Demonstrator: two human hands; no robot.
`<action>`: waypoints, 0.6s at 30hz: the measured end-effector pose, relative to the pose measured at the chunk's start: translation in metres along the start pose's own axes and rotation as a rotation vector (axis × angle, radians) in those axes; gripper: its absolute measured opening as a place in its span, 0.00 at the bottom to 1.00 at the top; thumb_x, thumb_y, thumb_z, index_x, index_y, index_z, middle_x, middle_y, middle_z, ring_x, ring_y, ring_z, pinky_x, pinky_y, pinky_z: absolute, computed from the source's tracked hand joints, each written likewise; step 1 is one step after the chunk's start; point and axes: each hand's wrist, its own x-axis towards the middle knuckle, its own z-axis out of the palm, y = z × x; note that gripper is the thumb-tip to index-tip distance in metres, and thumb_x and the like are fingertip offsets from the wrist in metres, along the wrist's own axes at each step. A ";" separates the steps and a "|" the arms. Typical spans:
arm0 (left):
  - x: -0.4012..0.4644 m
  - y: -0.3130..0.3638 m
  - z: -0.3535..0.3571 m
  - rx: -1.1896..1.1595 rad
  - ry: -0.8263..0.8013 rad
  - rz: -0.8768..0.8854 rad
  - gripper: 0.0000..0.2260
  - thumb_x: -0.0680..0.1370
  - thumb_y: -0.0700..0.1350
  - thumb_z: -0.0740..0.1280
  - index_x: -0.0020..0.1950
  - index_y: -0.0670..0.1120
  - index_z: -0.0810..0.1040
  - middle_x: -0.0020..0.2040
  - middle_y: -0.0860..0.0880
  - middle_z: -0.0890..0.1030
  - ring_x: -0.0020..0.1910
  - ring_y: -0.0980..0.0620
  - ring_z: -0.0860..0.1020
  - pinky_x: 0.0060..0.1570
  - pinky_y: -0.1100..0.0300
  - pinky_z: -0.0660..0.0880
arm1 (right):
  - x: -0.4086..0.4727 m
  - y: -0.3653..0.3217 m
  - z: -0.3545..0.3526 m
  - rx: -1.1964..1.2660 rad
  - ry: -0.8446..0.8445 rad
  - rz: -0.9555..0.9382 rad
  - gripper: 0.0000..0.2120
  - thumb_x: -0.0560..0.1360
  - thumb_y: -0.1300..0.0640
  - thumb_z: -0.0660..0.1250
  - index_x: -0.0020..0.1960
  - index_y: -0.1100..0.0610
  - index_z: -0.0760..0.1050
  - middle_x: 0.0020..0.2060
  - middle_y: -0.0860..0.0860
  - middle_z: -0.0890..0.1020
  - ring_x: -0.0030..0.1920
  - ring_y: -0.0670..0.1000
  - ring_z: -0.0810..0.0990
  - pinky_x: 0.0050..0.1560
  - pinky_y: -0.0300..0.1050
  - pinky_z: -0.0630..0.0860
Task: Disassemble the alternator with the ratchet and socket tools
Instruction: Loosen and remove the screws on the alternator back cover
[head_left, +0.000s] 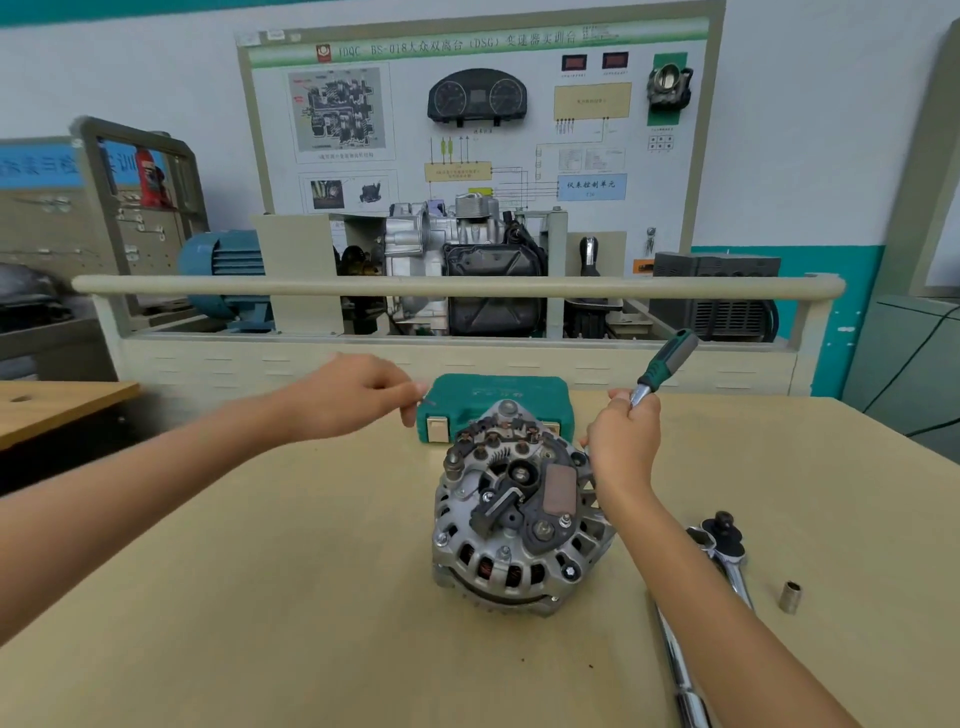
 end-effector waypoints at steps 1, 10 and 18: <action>-0.008 -0.015 0.009 -0.004 -0.001 -0.057 0.16 0.80 0.54 0.59 0.39 0.51 0.81 0.43 0.57 0.77 0.43 0.56 0.74 0.47 0.59 0.70 | 0.001 0.000 0.000 0.007 0.005 0.010 0.06 0.81 0.59 0.50 0.52 0.58 0.65 0.39 0.51 0.72 0.46 0.59 0.77 0.46 0.51 0.73; -0.067 -0.081 0.120 0.160 0.013 -0.204 0.07 0.75 0.55 0.65 0.50 0.62 0.81 0.43 0.62 0.77 0.35 0.65 0.70 0.49 0.62 0.67 | 0.000 -0.001 -0.001 0.029 0.020 0.047 0.06 0.82 0.59 0.49 0.51 0.57 0.65 0.38 0.53 0.71 0.38 0.55 0.73 0.39 0.48 0.73; -0.074 -0.081 0.135 -0.027 0.101 -0.216 0.06 0.72 0.57 0.69 0.48 0.61 0.82 0.41 0.58 0.76 0.38 0.63 0.74 0.48 0.61 0.70 | -0.005 -0.006 -0.007 0.222 0.069 0.057 0.06 0.82 0.60 0.50 0.50 0.57 0.65 0.30 0.50 0.69 0.25 0.46 0.71 0.31 0.42 0.71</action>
